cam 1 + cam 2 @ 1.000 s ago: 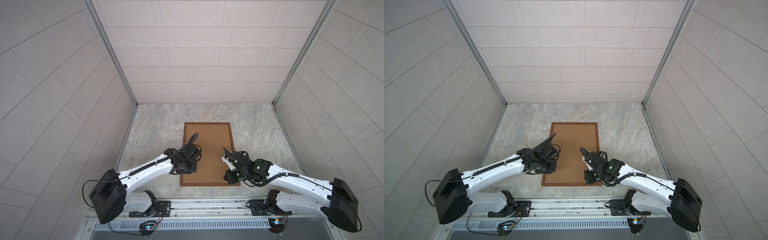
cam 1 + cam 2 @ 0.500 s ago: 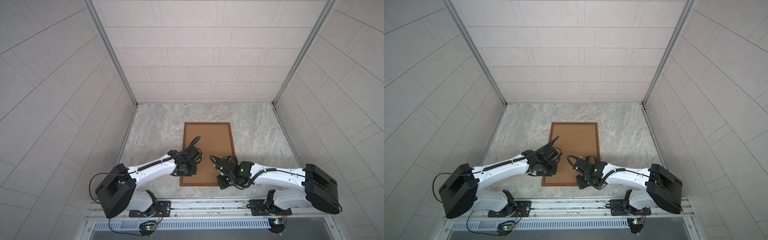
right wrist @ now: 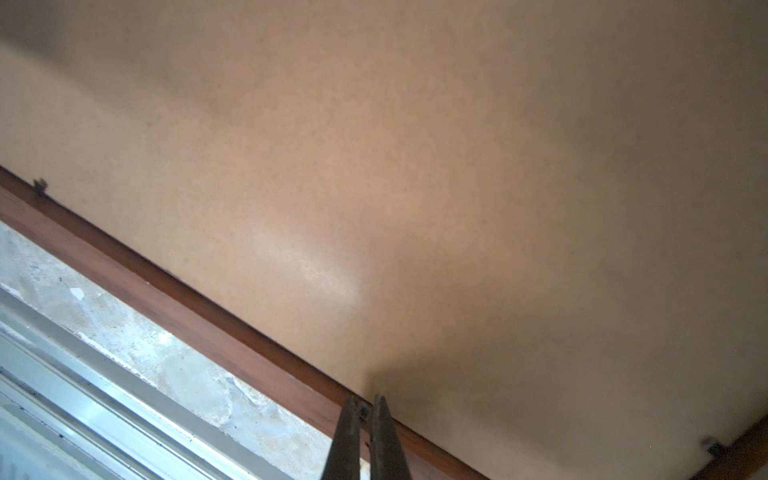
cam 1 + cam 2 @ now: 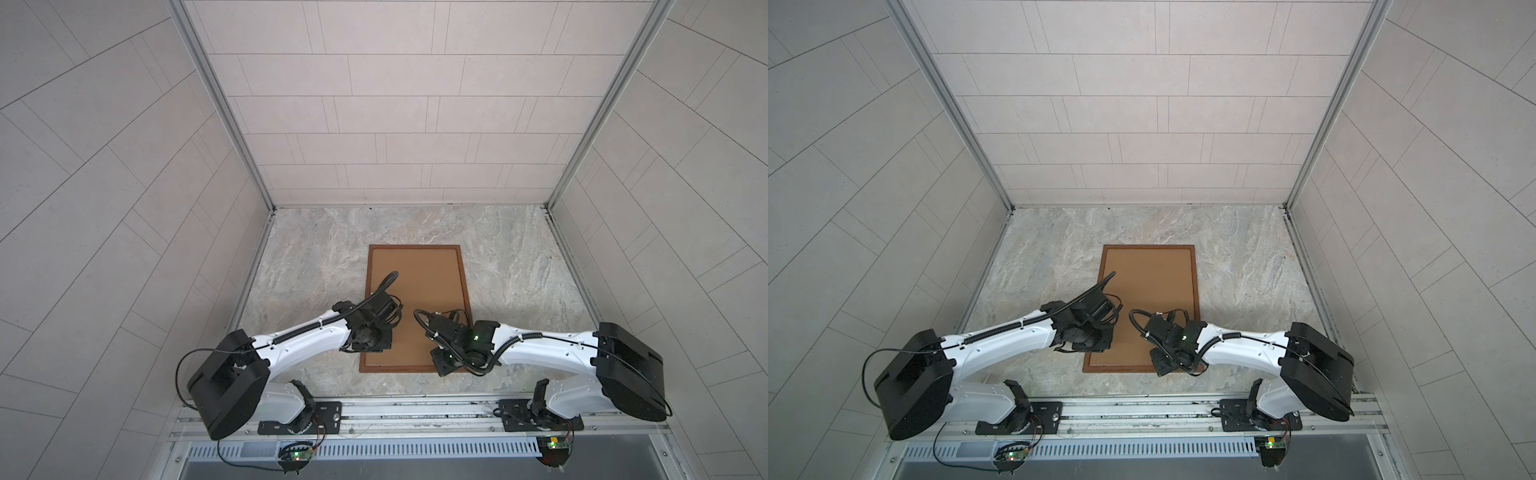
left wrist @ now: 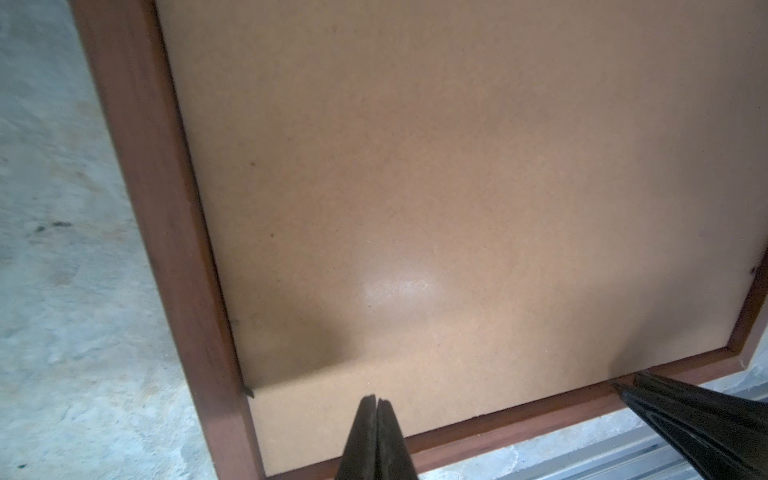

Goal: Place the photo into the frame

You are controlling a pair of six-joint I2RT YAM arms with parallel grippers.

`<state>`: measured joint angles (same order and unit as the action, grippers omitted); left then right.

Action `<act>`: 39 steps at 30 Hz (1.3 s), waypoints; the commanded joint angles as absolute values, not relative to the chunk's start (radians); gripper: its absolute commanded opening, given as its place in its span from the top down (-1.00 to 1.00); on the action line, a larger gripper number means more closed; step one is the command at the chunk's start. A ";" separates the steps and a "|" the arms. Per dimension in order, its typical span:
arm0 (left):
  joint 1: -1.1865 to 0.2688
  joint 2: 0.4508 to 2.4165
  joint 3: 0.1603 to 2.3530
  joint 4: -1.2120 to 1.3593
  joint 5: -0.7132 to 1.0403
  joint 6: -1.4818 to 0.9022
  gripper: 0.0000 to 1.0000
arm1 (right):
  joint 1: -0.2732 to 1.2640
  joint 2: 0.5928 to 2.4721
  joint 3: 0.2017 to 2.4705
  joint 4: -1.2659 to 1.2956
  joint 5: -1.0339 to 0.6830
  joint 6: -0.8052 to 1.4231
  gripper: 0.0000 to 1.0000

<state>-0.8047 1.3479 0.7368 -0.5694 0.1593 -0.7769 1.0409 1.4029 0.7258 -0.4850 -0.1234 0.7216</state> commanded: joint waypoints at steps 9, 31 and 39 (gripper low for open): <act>-0.799 1.345 0.720 -0.558 0.165 -0.776 0.89 | 1.047 1.369 0.752 -0.556 -0.080 0.692 1.00; -0.799 1.362 0.721 -0.549 0.177 -0.779 0.89 | 1.058 1.397 0.730 -0.518 -0.112 0.677 1.00; -0.799 1.358 0.718 -0.547 0.179 -0.780 0.89 | 1.057 1.420 0.728 -0.504 -0.107 0.675 1.00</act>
